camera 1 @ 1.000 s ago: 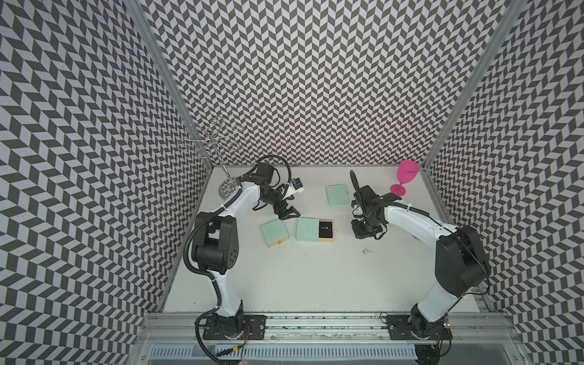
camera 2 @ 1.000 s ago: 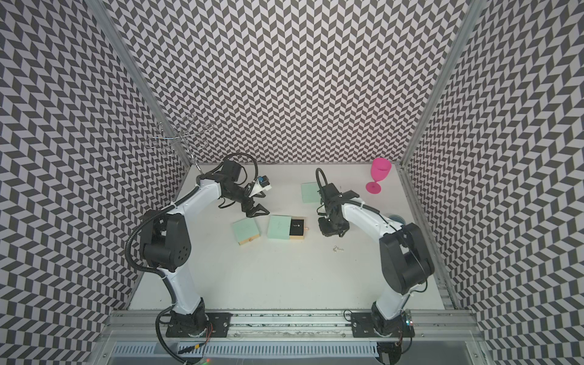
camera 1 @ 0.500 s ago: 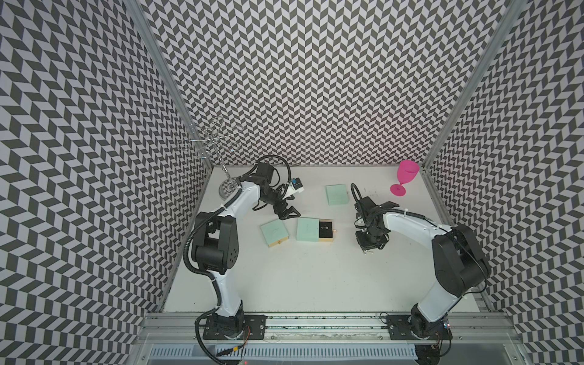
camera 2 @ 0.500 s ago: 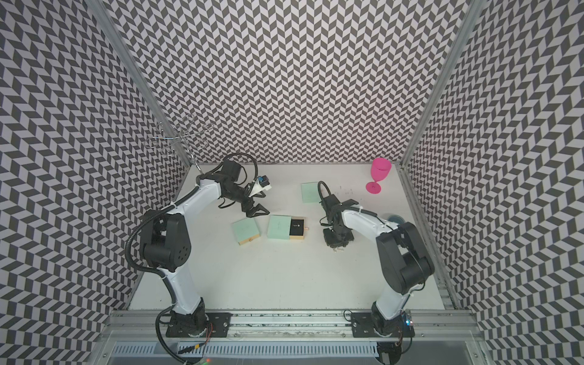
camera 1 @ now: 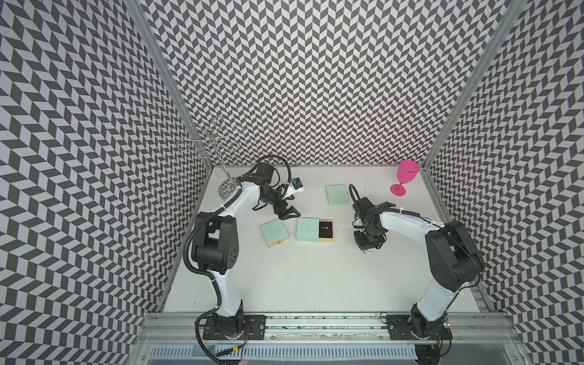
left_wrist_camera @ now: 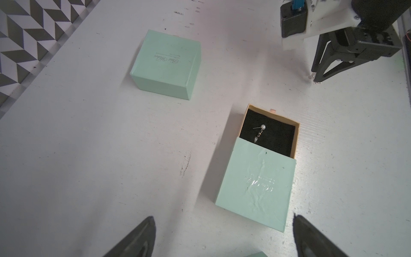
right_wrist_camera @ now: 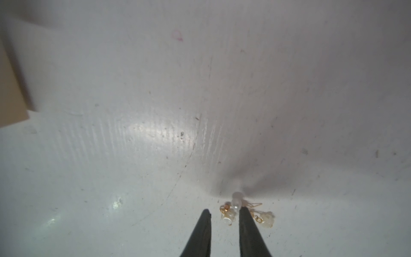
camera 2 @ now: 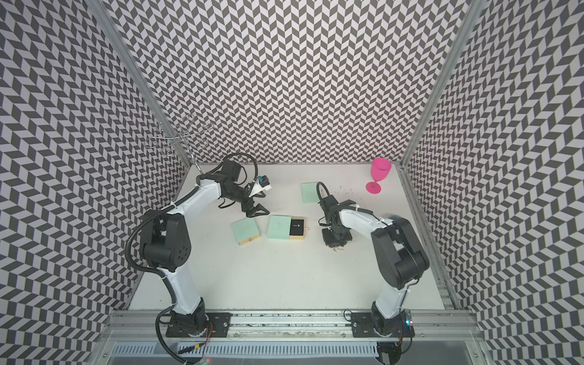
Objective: Place the earrings into the drawer-style jewelry box
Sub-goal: Pick up the earring from the center of the board.
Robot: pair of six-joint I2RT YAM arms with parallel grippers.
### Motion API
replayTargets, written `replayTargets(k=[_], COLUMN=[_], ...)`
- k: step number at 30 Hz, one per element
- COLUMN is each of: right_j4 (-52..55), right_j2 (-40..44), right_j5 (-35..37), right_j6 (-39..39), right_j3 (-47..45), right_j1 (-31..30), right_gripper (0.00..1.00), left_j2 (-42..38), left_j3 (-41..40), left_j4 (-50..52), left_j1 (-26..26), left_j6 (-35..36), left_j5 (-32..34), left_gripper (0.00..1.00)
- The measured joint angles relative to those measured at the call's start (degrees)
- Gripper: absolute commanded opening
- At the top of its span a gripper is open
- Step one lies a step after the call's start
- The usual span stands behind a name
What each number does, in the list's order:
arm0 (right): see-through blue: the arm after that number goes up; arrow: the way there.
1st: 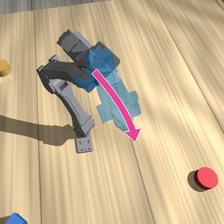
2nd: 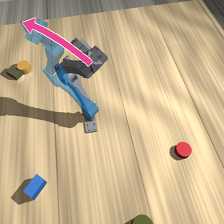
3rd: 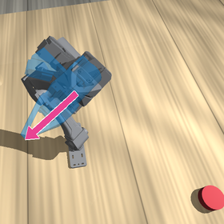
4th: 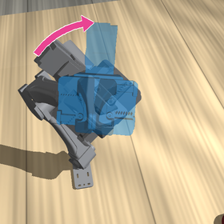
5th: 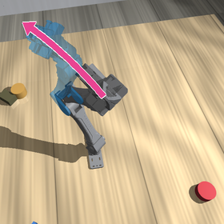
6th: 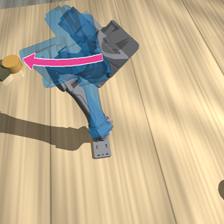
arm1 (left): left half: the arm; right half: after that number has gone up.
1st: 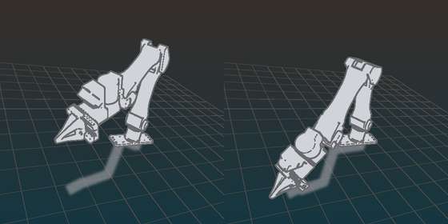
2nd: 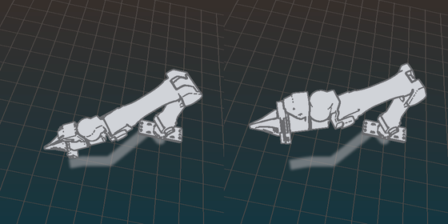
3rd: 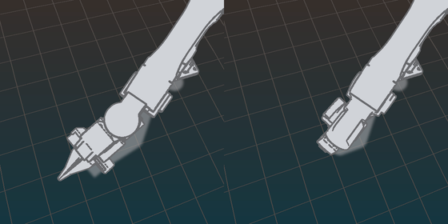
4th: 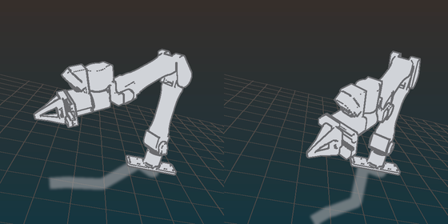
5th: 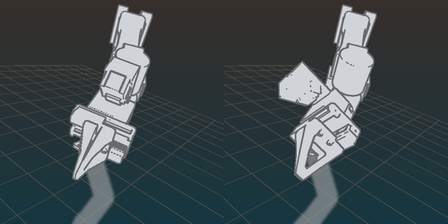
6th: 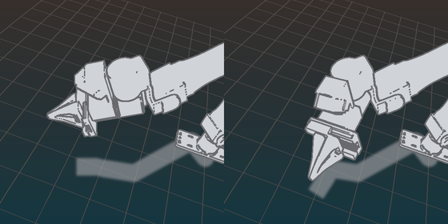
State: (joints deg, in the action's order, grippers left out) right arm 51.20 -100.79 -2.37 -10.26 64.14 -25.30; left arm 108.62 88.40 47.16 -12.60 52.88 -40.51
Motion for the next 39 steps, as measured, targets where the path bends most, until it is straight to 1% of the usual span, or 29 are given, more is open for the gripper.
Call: replayTargets(k=[16, 27, 39], right_j4=[-0.55, -0.55, -0.59], right_j2=[-1.18, -1.46, -0.37], right_j5=[-0.07, -4.46, -1.66], right_j6=[0.15, 1.16, 0.87], right_j3=[0.13, 0.13, -0.59], right_j1=[0.00, -0.52, -0.83], right_gripper=[0.23, 0.22, 0.22], left_j2=[0.00, 0.00, 0.00], left_j3=[0.00, 0.00, 0.00], left_j4=[0.00, 0.04, 0.13], left_j1=[0.00, 0.00, 0.00], left_j6=[0.02, 0.22, 0.66], left_j5=[0.00, 0.02, 0.02], left_gripper=[0.97, 0.97, 0.97])
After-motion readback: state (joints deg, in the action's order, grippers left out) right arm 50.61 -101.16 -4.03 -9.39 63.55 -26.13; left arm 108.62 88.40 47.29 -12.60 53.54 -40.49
